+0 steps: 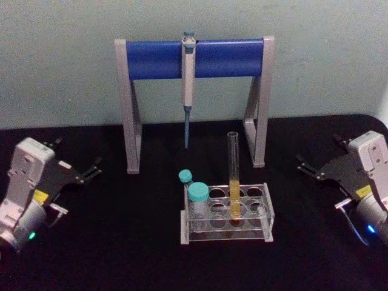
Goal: Pick up the test tube from the test tube rack, shake it, then place it back into the test tube rack.
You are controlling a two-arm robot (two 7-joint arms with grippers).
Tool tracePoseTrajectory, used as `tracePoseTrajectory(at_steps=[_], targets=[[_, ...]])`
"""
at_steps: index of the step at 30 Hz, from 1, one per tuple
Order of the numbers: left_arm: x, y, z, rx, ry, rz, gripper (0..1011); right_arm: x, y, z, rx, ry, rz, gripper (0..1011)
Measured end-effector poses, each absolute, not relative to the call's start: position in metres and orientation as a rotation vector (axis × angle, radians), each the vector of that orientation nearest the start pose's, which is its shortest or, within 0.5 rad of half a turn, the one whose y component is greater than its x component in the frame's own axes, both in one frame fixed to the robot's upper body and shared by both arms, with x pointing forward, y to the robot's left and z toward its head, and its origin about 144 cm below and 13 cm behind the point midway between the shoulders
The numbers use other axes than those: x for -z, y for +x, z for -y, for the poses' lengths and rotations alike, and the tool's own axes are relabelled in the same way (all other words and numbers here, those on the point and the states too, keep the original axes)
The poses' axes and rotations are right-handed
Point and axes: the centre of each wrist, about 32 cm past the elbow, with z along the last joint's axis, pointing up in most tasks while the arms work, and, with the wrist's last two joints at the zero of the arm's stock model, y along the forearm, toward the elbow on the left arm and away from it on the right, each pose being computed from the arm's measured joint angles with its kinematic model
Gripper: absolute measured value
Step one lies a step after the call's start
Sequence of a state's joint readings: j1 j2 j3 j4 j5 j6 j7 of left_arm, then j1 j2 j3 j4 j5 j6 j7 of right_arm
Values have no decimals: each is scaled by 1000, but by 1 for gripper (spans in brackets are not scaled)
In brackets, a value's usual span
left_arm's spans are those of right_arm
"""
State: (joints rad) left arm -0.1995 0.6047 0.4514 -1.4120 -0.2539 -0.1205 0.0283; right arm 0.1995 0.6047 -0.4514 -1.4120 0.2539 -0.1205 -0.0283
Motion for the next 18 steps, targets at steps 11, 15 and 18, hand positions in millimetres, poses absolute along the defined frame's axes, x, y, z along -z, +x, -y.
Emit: tracePoseTrajectory(at_steps=[11,15,18], targets=[[-1140,489,-310,-1248,304,285,1010,-1140,488,310,1245,-304,281,1000],[-1140,489,-310,-1248,305,285,1009,-1141,485,309,1239,-291,269,1000],[-1140,489,-310,-1248,305,285,1010,-1143,482,307,1231,-270,242,1000]])
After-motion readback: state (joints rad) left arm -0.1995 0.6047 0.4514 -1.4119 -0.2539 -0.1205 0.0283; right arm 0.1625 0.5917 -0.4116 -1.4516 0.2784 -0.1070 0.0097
